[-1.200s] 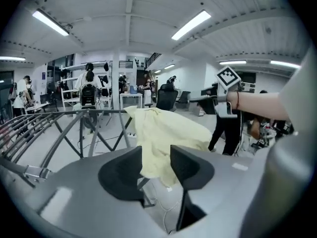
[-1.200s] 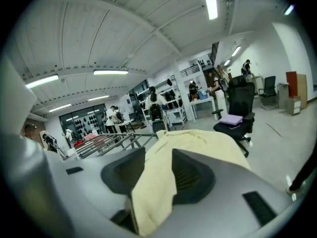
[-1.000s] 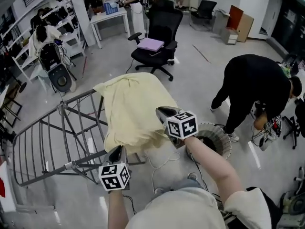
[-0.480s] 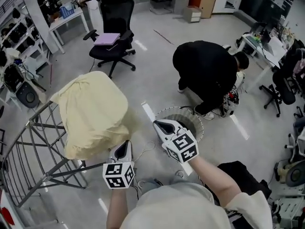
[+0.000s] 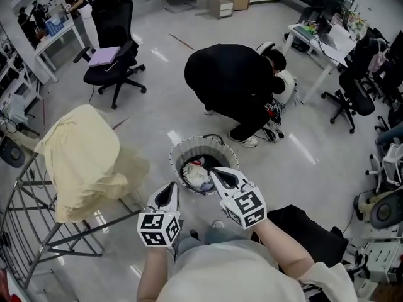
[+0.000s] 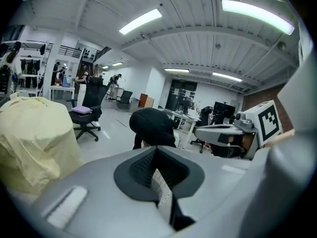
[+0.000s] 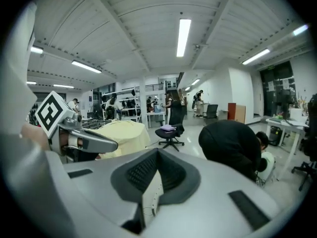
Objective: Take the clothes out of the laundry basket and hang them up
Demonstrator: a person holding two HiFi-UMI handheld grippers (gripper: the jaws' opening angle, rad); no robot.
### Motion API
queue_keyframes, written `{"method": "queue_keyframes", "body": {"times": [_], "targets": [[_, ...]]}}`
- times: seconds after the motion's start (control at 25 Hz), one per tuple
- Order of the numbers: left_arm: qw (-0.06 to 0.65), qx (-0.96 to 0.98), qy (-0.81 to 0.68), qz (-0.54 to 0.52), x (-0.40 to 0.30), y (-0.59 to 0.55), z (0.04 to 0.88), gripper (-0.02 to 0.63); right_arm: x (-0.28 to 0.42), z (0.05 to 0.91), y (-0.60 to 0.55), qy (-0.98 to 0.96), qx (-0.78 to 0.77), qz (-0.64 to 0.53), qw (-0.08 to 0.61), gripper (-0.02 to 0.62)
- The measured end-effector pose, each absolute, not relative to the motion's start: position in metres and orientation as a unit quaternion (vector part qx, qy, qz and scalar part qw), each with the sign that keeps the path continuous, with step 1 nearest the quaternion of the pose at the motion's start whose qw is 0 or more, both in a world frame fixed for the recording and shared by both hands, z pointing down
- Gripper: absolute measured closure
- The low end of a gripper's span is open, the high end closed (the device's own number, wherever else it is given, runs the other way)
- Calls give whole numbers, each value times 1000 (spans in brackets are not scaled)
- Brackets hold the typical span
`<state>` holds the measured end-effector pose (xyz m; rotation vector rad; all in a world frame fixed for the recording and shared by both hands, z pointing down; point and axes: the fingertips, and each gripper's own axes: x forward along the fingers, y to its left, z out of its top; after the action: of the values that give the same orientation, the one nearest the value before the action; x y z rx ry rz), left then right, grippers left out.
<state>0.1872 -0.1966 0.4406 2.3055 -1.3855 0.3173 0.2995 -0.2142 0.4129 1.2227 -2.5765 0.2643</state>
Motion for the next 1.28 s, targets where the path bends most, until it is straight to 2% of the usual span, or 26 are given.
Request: {"method": "queue_keyframes", "body": {"times": [0.28,0.56,0.96,1.28], "targets": [[221,843,-474,122,258,-192,458,594,383,439,-197,-862,475,118,134,594],[218,859,-442,139,294,-203,471,594,424,459,-195,-836,514,141,132,594],[242,867,-401,170,307,-234,521,594,433,498,-215,-809,542,175,146,594],[253,862,-398,189,290,-295,561,594,416,536,-262,-799,544,198,163,594]]}}
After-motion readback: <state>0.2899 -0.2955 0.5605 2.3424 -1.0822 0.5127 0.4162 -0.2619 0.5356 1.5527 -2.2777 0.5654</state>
